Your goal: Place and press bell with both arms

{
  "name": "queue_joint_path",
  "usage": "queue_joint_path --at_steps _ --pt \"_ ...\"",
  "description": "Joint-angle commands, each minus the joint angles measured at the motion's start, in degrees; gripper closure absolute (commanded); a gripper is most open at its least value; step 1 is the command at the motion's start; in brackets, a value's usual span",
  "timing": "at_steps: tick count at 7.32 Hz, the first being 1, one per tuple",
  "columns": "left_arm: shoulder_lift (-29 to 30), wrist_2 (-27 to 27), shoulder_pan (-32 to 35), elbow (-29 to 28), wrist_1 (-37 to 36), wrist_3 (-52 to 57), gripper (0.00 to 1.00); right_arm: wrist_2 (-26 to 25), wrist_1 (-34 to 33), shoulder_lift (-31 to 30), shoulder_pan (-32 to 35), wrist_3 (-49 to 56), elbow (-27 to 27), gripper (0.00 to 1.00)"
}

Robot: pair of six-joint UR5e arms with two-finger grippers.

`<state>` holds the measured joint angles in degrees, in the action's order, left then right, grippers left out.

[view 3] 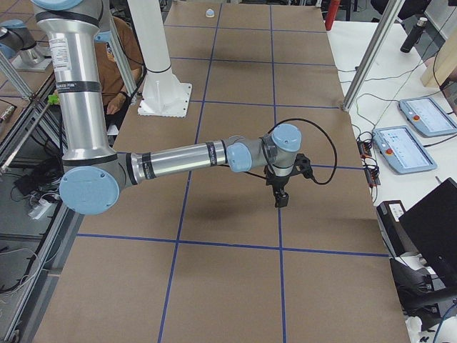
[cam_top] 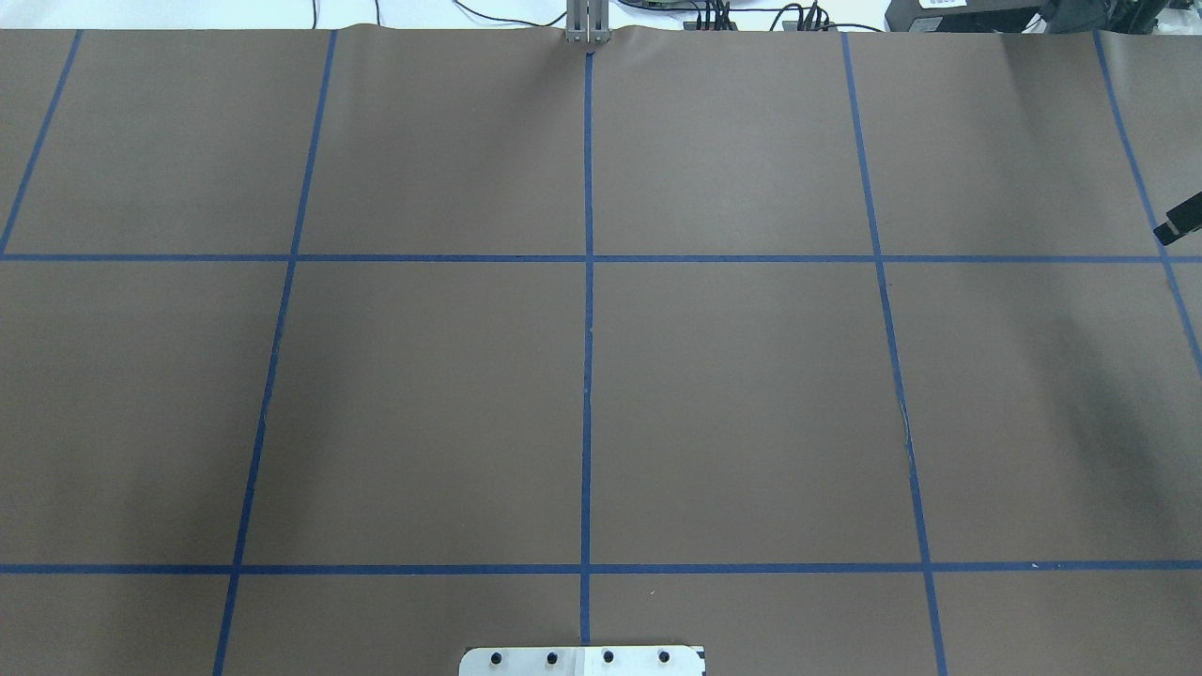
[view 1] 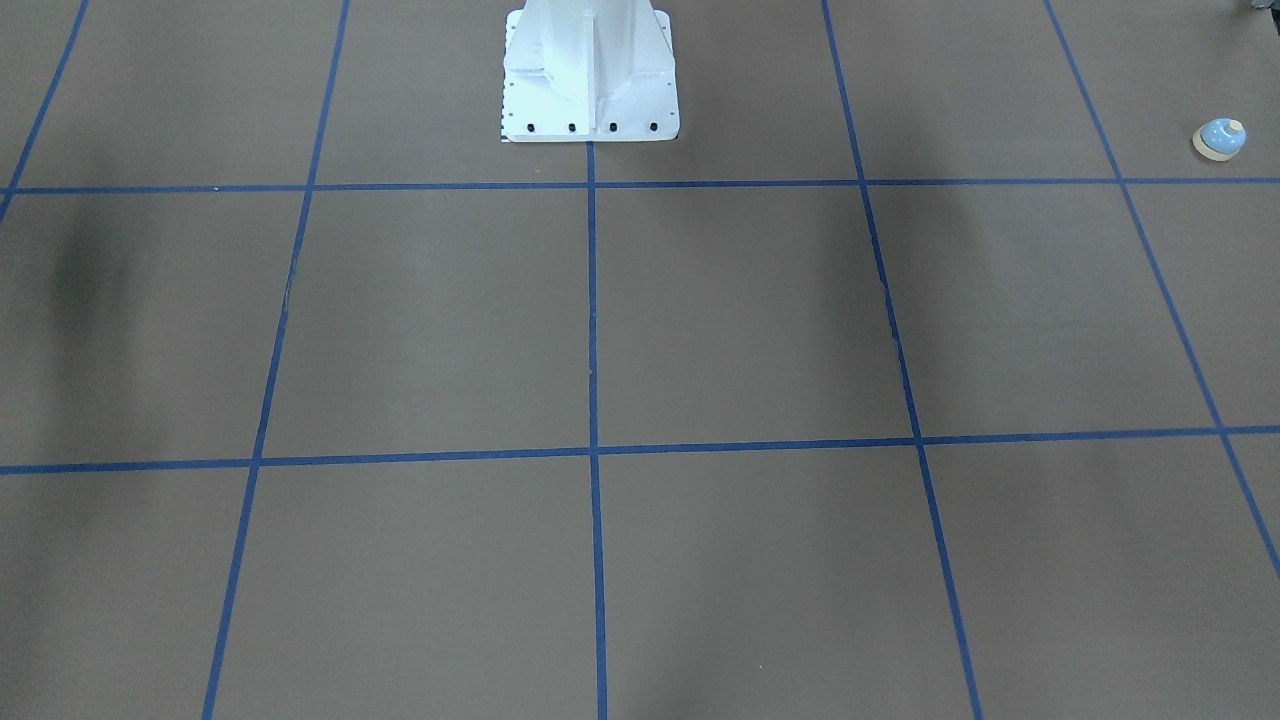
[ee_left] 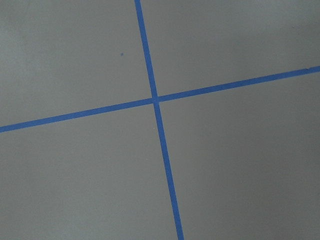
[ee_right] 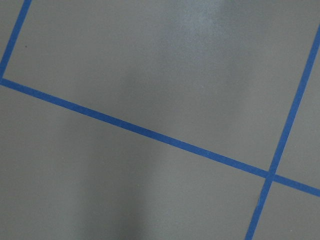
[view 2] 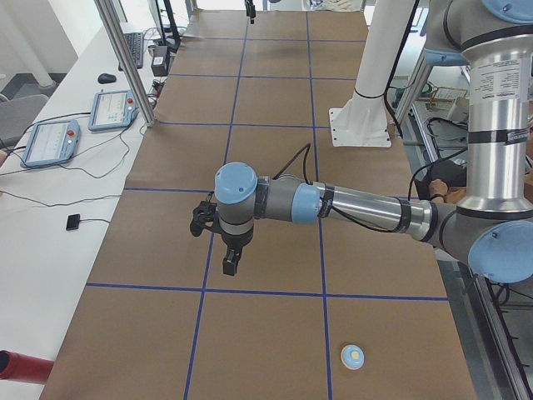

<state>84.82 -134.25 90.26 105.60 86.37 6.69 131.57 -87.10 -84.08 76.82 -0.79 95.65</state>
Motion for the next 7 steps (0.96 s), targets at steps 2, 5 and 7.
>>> queue_joint_path --at_steps 2,5,7 --pt "-0.62 -0.13 0.01 1.89 -0.14 0.25 0.00 0.09 0.00 0.24 0.00 0.00 -0.11 0.00" --pt "-0.62 -0.05 -0.08 1.89 -0.15 0.08 0.00 0.26 0.00 -0.29 0.00 0.09 0.24 0.00" --pt "-2.89 -0.13 -0.25 0.76 1.34 0.08 0.00 0.70 0.00 -1.78 0.09 0.09 1.11 0.00"
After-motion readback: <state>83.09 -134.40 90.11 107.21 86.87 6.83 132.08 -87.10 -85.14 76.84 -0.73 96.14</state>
